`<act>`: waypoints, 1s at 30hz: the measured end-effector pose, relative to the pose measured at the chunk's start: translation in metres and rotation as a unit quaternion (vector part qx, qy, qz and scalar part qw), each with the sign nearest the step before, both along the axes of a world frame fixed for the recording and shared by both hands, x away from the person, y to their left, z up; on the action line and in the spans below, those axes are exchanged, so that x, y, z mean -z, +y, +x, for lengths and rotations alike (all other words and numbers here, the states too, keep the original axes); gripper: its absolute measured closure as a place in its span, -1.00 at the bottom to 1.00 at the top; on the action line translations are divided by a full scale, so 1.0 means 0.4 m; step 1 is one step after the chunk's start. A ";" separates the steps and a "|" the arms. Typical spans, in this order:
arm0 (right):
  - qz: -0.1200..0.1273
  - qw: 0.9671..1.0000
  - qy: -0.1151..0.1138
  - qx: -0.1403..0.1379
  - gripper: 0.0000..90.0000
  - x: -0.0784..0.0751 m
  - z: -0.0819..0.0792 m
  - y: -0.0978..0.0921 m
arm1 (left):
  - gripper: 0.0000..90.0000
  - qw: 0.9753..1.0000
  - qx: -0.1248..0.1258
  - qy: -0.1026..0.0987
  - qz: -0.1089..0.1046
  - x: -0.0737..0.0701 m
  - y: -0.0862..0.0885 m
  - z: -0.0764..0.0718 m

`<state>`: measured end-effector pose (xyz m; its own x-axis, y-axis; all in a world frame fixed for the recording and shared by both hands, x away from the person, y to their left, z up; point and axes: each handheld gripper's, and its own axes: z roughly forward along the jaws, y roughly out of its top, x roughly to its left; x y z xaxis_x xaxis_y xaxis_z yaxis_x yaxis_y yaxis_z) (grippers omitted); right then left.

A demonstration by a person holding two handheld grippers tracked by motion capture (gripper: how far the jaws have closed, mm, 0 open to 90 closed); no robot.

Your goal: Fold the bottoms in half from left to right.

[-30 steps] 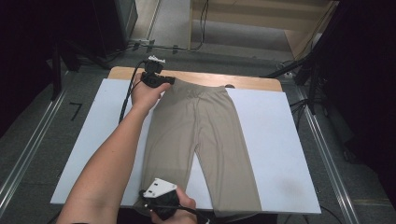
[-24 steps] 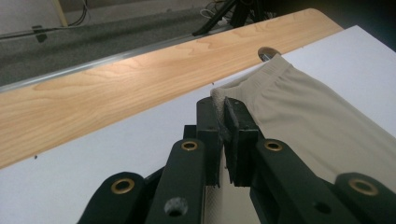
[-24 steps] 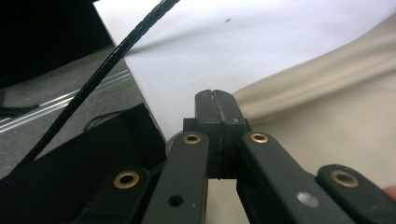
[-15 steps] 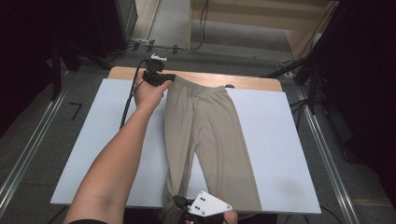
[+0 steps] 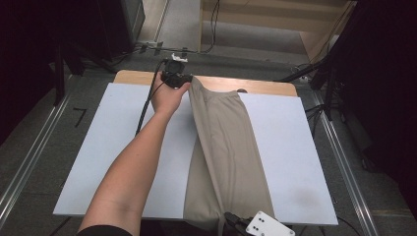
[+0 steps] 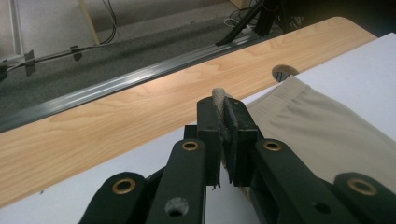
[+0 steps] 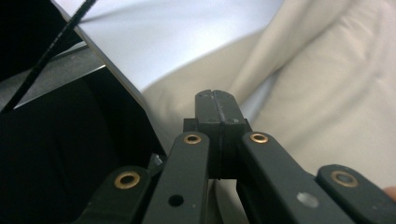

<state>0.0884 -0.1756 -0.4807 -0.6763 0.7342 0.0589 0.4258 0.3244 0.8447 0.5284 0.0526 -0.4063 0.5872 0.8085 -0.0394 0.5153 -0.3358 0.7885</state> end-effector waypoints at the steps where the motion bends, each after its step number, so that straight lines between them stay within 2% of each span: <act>1: 0.000 1.000 0.002 0.005 0.98 0.002 -0.005 -0.014 | 0.93 1.000 0.003 0.000 0.000 -0.001 -0.010 0.001; 3: 0.000 1.000 0.002 0.019 0.98 0.007 -0.015 -0.042 | 0.93 1.000 0.006 -0.002 0.005 -0.002 -0.032 0.003; 6: -0.004 0.999 0.008 0.034 0.98 0.014 -0.023 -0.068 | 0.93 1.000 0.011 0.002 -0.003 -0.001 -0.052 0.007; 7: -0.014 0.998 0.011 0.053 0.98 0.027 -0.023 -0.084 | 0.93 1.000 0.012 0.006 -0.008 0.003 -0.068 0.008; 10: 0.005 0.998 0.019 0.057 0.98 0.035 -0.006 -0.077 | 0.93 1.000 0.009 0.013 -0.011 0.012 -0.082 0.010; 13: 0.013 0.997 0.026 0.067 0.97 0.047 0.025 -0.048 | 0.93 1.000 0.014 0.017 -0.005 0.019 -0.092 0.007; 14: 0.016 0.997 0.039 0.061 0.96 0.050 0.040 -0.040 | 0.93 1.000 0.017 0.018 -0.004 0.019 -0.094 0.006; 15: 0.012 0.997 0.042 0.061 0.89 0.054 0.051 -0.031 | 0.93 1.000 0.019 0.017 -0.003 0.020 -0.096 0.005; 16: 0.010 0.997 0.042 0.062 0.67 0.058 0.061 -0.024 | 0.93 1.000 0.019 0.017 -0.003 0.020 -0.096 0.005; 19: 0.011 0.996 0.064 0.063 0.38 0.073 0.088 -0.002 | 0.93 1.000 0.020 0.018 0.000 0.022 -0.095 0.005; 21: 0.004 0.996 0.067 0.065 0.27 0.083 0.104 0.016 | 0.93 1.000 0.021 0.019 -0.001 0.024 -0.093 0.007; 23: -0.007 0.995 0.070 0.069 0.23 0.094 0.119 0.032 | 0.93 1.000 0.019 0.021 -0.002 0.027 -0.091 0.008; 24: -0.020 0.995 0.067 0.077 0.23 0.100 0.128 0.039 | 0.93 1.000 0.020 0.020 -0.002 0.027 -0.091 0.009; 25: -0.022 0.993 0.073 0.090 0.26 0.105 0.133 0.045 | 0.93 1.000 0.020 0.020 -0.003 0.027 -0.091 0.009; 27: -0.020 0.992 0.072 0.103 0.53 0.109 0.142 0.044 | 0.93 1.000 0.019 0.019 -0.004 0.028 -0.090 0.011; 29: -0.020 0.992 0.071 0.103 0.87 0.105 0.144 0.037 | 0.93 1.000 0.018 0.019 -0.003 0.031 -0.088 0.014; 30: -0.019 0.992 0.067 0.101 0.95 0.103 0.144 0.034 | 0.93 1.000 0.017 0.021 -0.001 0.032 -0.086 0.016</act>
<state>0.1461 -0.1622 -0.5218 -0.5037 0.8571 0.1078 0.5935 0.2527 0.7641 0.5349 0.0182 -0.4193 0.6127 0.7876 -0.0659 0.5357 -0.3526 0.7673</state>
